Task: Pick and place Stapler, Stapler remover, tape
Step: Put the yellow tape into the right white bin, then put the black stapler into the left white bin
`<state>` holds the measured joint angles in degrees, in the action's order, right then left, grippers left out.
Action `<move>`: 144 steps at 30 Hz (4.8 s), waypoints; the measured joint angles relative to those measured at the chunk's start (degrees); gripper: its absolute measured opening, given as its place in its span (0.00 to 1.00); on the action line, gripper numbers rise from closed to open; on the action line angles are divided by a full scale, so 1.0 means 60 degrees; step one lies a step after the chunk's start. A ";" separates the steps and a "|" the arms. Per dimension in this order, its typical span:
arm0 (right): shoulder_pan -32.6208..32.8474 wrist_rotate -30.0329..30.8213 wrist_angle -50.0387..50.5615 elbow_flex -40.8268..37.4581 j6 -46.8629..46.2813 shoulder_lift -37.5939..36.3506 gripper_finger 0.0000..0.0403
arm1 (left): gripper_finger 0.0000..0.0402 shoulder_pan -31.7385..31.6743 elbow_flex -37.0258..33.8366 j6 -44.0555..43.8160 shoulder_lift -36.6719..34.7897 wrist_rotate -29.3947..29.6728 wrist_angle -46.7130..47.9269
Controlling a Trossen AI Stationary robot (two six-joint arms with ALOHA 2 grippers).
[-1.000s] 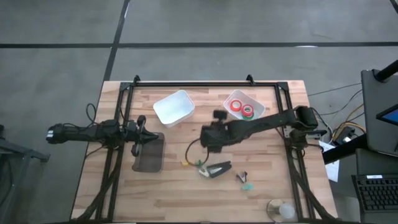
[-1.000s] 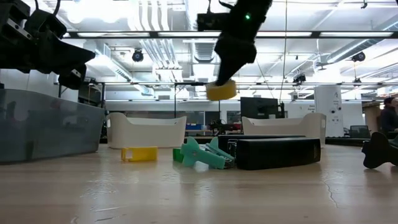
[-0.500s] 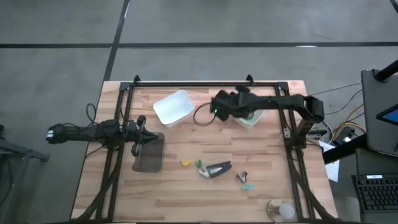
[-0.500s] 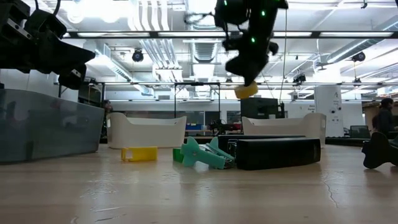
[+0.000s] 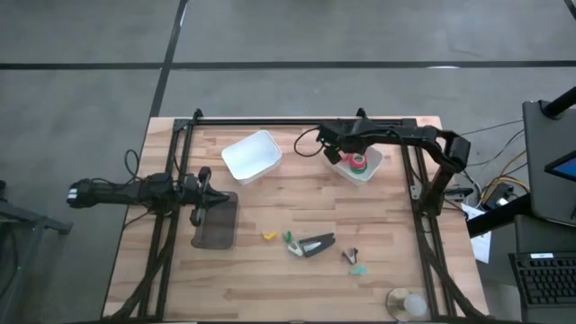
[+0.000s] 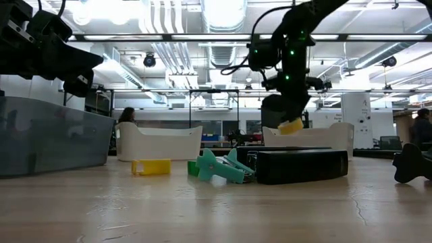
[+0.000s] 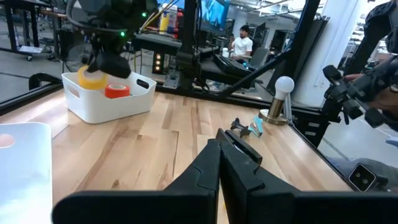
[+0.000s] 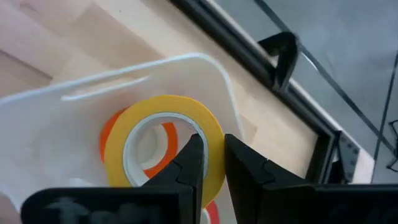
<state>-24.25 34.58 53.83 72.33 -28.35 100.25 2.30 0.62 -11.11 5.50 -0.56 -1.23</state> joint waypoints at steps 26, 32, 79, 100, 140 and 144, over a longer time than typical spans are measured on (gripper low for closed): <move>-0.0070 -0.0534 -0.2157 -0.1249 0.0337 0.0069 0.13 | 0.03 -0.0002 0.0000 0.0000 0.0000 -0.0001 0.0000; -0.0070 -0.0519 -0.2179 -0.1379 0.0329 0.0058 0.13 | 0.03 -0.0003 0.0000 0.0000 0.0000 -0.0003 0.0000; 0.2918 -0.1790 -0.2112 -0.1216 0.0767 -0.1468 0.50 | 0.03 0.0000 0.0000 0.0000 0.0000 0.0000 0.0000; 0.6484 -0.3730 -0.6167 -0.2010 0.2270 -0.1020 0.48 | 0.03 -0.0002 0.0000 0.0000 0.0004 0.0000 0.0004; 0.7125 -0.4116 -0.7444 -0.2418 0.2078 0.0794 0.26 | 0.03 0.0000 0.0000 0.0000 0.0040 0.0000 0.0004; 0.7125 -0.4129 -0.7446 -0.2418 0.2078 0.0794 0.20 | 0.03 -0.0003 0.0000 0.0000 0.0040 0.0000 0.0003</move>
<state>18.50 9.80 9.15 57.82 -15.88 105.01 2.28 0.62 -11.11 5.74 -0.56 -1.22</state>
